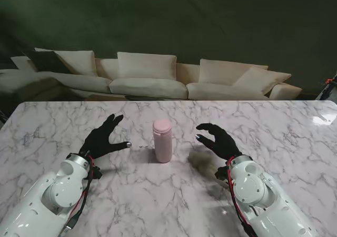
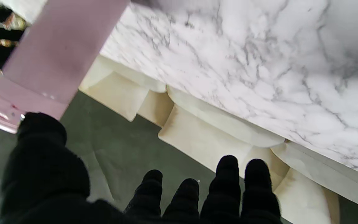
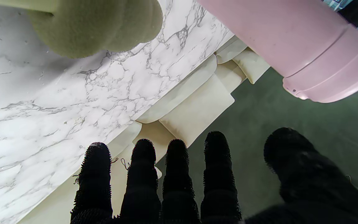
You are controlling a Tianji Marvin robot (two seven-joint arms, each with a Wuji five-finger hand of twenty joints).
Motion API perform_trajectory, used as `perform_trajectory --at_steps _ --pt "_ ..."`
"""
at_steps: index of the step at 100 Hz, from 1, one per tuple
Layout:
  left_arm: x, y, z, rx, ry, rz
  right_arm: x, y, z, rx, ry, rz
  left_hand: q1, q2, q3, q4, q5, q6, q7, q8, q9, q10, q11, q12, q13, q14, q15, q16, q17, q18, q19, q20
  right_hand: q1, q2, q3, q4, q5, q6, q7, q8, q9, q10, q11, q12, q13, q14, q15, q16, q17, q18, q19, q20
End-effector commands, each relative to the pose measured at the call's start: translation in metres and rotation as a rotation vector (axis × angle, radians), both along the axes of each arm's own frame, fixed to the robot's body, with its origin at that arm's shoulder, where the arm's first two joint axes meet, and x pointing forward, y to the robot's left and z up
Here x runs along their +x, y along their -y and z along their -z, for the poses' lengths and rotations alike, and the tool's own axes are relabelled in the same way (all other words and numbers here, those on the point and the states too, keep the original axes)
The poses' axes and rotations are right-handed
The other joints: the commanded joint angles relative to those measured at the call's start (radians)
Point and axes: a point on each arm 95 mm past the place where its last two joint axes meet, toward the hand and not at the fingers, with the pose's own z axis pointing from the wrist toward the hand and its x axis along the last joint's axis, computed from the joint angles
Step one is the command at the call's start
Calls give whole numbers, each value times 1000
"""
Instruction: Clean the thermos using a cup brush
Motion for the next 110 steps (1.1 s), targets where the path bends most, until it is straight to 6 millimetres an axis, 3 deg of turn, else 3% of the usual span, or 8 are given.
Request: perform_trajectory --at_steps 1,18,31,47,61,79,97,110 --pt "0 -4 -1 64 -5 33 0 -2 3 -5 -11 -7 -24 -52 9 -9 -17 -43 -9 -19 -13 -37 -3 -12 -11 -34 -29 -12 5 -20 -40 -17 -2 32 -20 -16 10 6 -14 -6 6 -6 11 3 20 -5 16 9 1 -4 14 3" --pt "4 -13 -2 167 -92 139 2 -4 5 -7 -28 -12 71 -115 21 -4 28 98 69 73 73 -6 36 41 34 -127 -30 -14 50 -104 -28 41 -1 33 -20 -16 8 6 -14 -5 2 -4 12 4 16 -3 15 9 -1 -6 14 2" --pt "10 -14 2 174 -133 188 2 -4 2 -10 -15 -10 85 -142 20 -12 30 147 70 106 83 -7 57 59 51 -149 -20 1 55 -150 20 71 -1 32 -20 -16 9 7 -13 -5 3 -5 12 4 18 -3 16 9 -1 -4 14 3" --pt "19 -6 13 147 -163 212 2 -5 1 -11 -16 -7 76 -165 17 -24 -39 76 74 173 66 -111 139 165 47 -178 -7 38 38 -159 70 87 -1 32 -20 -16 7 6 -13 -5 2 -6 13 4 15 -4 16 9 -2 -5 13 2" --pt "28 6 20 130 -198 241 0 -5 -1 -9 -13 -6 81 -181 17 -28 -66 45 83 213 32 -133 138 191 44 -198 -9 52 39 -170 78 91 -1 32 -20 -16 7 6 -12 -4 4 -5 15 5 15 -3 16 9 -3 -6 12 2" --pt "38 22 24 142 -219 275 -3 -4 -3 -4 -7 6 85 -178 20 -27 -76 44 74 231 1 -127 130 197 29 -210 -15 60 35 -190 91 100 -2 32 -19 -16 6 7 -12 -4 3 -4 16 5 15 -4 17 9 -5 -6 11 2" --pt "51 33 23 137 -227 283 -5 -1 -5 -21 8 18 93 -165 21 -21 -58 50 -5 160 -32 -55 120 234 -4 -197 -21 74 12 -200 83 102 7 38 -15 -16 6 8 -9 -3 4 -6 19 7 16 -4 19 11 -4 -6 11 2" --pt "58 39 24 136 -248 299 -5 -2 -5 -9 4 23 88 -169 18 -25 -59 46 -6 144 -47 -45 81 255 -31 -196 -27 72 1 -207 64 97 5 38 -16 -17 3 9 -8 -2 3 -4 22 8 15 -4 21 12 -6 -7 11 2"
